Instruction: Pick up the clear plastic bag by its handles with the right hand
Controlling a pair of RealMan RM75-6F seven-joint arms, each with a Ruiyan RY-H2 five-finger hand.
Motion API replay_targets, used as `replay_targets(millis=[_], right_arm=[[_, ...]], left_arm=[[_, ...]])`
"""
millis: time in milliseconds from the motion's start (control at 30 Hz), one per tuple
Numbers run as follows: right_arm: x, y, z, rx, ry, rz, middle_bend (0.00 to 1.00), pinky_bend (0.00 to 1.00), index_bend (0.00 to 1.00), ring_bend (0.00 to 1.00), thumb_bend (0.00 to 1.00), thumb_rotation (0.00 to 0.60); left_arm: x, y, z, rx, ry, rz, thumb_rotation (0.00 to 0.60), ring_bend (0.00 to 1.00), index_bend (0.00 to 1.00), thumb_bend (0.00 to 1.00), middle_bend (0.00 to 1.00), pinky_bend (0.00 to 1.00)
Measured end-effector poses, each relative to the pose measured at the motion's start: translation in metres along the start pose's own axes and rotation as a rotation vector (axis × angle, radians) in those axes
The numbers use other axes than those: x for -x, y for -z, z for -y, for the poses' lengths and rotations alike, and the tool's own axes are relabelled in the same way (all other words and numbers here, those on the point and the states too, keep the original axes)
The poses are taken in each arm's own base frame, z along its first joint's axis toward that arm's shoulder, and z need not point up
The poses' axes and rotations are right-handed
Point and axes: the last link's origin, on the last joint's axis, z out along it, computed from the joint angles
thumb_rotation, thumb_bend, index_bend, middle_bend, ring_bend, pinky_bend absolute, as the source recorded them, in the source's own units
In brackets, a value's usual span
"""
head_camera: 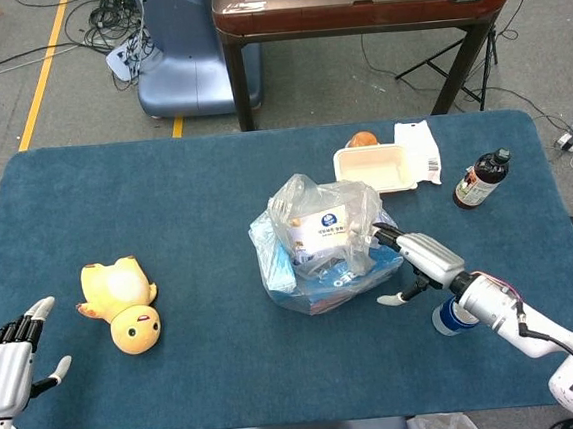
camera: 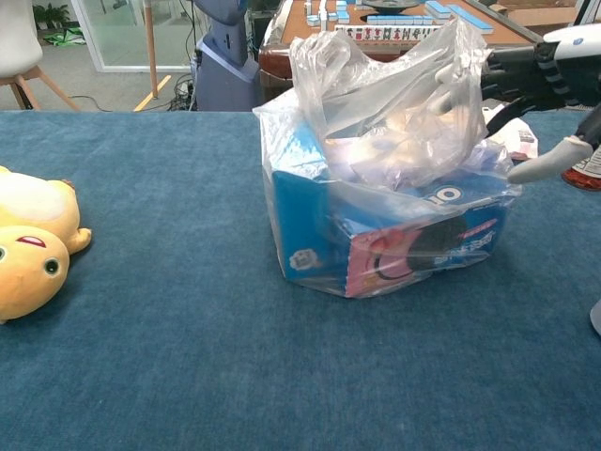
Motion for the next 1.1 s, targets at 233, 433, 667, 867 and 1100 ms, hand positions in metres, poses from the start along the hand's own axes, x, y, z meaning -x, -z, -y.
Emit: replay_targets(millis=[233, 433, 667, 867, 1100], right_arm=[[-0.007, -0.003, 0.003, -0.056, -0.107, -0.009, 0.12, 0.20, 0.02, 0.03, 0.07, 0.600], [-0.006, -0.008, 0.001, -0.085, -0.171, -0.018, 0.14, 0.20, 0.02, 0.03, 0.07, 0.600], [0.007, -0.025, 0.001, -0.170, -0.293, -0.061, 0.19, 0.20, 0.05, 0.05, 0.10, 0.600], [0.016, -0.037, -0.002, -0.214, -0.435, -0.094, 0.22, 0.20, 0.12, 0.06, 0.11, 0.600], [0.018, -0.046, -0.005, -0.228, -0.605, -0.127, 0.29, 0.20, 0.21, 0.14, 0.13, 0.600]], left_arm=[[-0.001, 0.002, 0.002, -0.009, 0.001, 0.000, 0.600, 0.21, 0.10, 0.21, 0.16, 0.22], [0.000, 0.001, -0.001, 0.000, 0.000, 0.003, 0.600, 0.21, 0.10, 0.21, 0.16, 0.22], [-0.003, 0.002, 0.000, 0.000, 0.000, -0.003, 0.600, 0.21, 0.10, 0.21, 0.16, 0.22], [-0.005, 0.004, 0.002, -0.008, -0.002, -0.005, 0.600, 0.21, 0.10, 0.21, 0.16, 0.22], [-0.008, 0.005, 0.004, -0.015, -0.007, -0.005, 0.600, 0.21, 0.10, 0.21, 0.16, 0.22]])
